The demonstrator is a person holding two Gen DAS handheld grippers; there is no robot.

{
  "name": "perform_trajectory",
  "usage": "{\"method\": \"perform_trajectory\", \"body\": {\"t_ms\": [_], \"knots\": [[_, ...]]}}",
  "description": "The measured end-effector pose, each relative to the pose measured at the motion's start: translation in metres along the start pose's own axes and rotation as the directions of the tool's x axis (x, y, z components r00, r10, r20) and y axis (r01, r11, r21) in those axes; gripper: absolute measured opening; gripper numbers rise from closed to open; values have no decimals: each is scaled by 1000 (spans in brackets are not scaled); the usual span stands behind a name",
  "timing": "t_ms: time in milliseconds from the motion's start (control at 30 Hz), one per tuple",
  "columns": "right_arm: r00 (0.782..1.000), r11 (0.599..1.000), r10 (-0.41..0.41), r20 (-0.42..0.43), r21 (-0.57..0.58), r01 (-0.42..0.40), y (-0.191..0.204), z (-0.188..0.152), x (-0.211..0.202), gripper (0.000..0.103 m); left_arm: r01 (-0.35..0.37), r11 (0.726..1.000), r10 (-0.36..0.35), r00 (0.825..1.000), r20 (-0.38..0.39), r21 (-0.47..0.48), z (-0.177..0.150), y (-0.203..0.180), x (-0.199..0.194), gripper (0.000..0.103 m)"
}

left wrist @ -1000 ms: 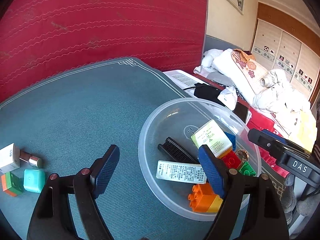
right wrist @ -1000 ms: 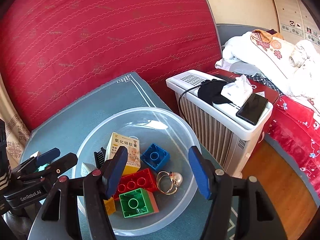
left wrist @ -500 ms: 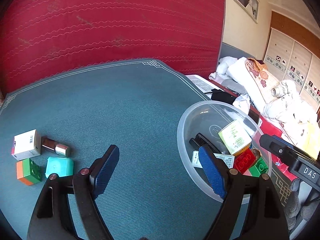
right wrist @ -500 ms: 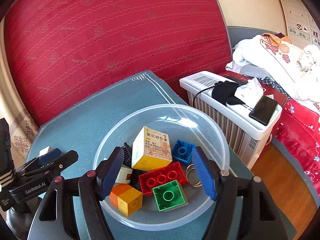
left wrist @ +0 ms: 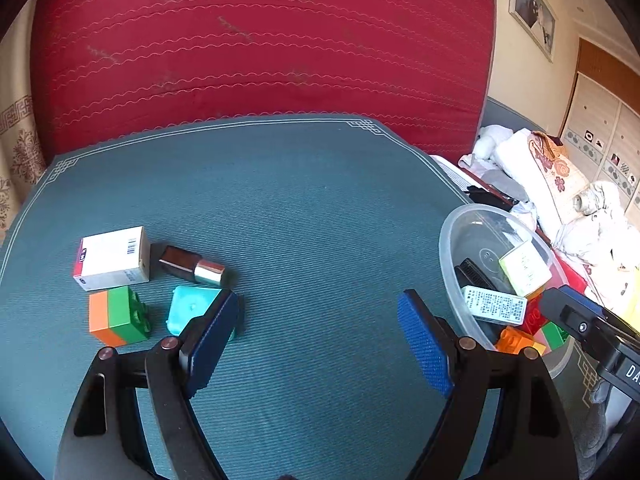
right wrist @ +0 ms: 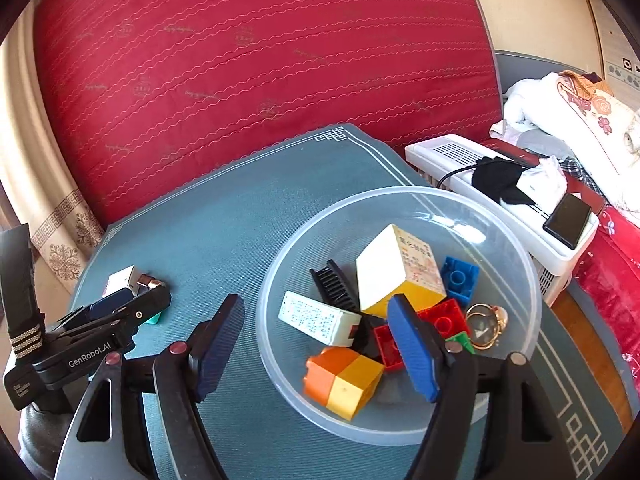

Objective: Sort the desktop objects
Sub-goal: 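Withdraw both tools from the bowl toward the remaining objects, then grasp the orange-green brick with the left tool while the right tool approaches the teal soap case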

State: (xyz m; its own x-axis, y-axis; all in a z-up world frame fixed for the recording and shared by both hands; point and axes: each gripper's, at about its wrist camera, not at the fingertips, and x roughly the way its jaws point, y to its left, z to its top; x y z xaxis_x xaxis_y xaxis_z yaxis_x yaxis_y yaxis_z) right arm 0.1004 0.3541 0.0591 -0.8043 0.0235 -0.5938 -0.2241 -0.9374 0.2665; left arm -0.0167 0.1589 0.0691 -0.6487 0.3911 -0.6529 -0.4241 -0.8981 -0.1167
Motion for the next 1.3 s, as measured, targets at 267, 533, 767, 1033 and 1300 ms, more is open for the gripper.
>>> {"method": "perform_trajectory", "body": {"t_ms": [267, 533, 767, 1033, 1300], "knots": [[998, 998, 35, -45, -48, -37, 30, -11, 12, 78, -54, 998, 54, 999, 2, -15, -6, 24, -3, 85], [995, 993, 60, -79, -94, -67, 58, -19, 20, 79, -67, 996, 66, 998, -10, -66, -10, 49, -2, 85], [990, 988, 78, -118, -126, -93, 75, -27, 30, 80, -112, 984, 110, 994, -18, -140, -13, 86, -4, 85], [982, 980, 103, -156, -152, -127, 90, -35, 40, 80, -185, 967, 182, 983, -34, -174, -12, 114, 1, 85], [978, 977, 118, -175, -157, -146, 96, -37, 47, 80, -203, 964, 195, 979, -65, -169, -9, 129, 17, 85]]}}
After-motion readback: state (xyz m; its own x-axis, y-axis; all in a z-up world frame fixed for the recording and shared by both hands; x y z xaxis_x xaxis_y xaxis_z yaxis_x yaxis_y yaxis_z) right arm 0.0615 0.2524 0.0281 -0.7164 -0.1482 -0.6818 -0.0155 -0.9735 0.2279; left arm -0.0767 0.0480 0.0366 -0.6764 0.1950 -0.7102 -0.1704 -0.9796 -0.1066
